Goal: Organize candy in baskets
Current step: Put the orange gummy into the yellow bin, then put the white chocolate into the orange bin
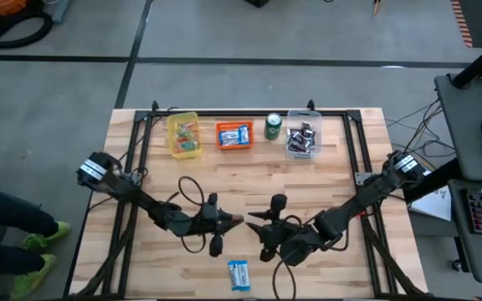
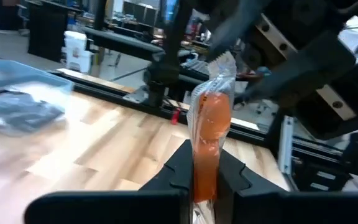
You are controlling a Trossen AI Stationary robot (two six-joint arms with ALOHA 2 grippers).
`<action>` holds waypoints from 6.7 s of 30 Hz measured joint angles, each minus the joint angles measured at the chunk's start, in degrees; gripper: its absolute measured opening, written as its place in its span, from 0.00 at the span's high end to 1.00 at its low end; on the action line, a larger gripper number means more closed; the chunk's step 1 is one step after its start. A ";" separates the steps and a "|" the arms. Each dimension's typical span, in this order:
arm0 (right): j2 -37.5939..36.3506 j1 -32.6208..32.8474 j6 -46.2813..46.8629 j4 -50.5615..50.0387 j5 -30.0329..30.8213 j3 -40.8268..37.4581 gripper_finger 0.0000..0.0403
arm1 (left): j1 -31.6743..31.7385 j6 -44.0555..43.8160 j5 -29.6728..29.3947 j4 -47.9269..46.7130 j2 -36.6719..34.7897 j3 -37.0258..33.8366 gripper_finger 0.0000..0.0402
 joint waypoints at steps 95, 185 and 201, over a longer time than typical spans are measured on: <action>10.73 0.40 13.14 40.59 -31.63 -21.86 0.67 | -10.49 -12.39 6.07 -18.92 0.95 -4.38 0.69; 8.63 -12.04 -7.52 14.23 -46.54 -13.31 0.62 | -13.69 -14.74 -10.79 -19.64 -4.87 -7.16 1.00; 14.05 -14.62 -16.86 17.87 -55.71 -9.99 0.51 | -13.69 -10.83 -12.42 -19.99 -8.58 -7.16 1.00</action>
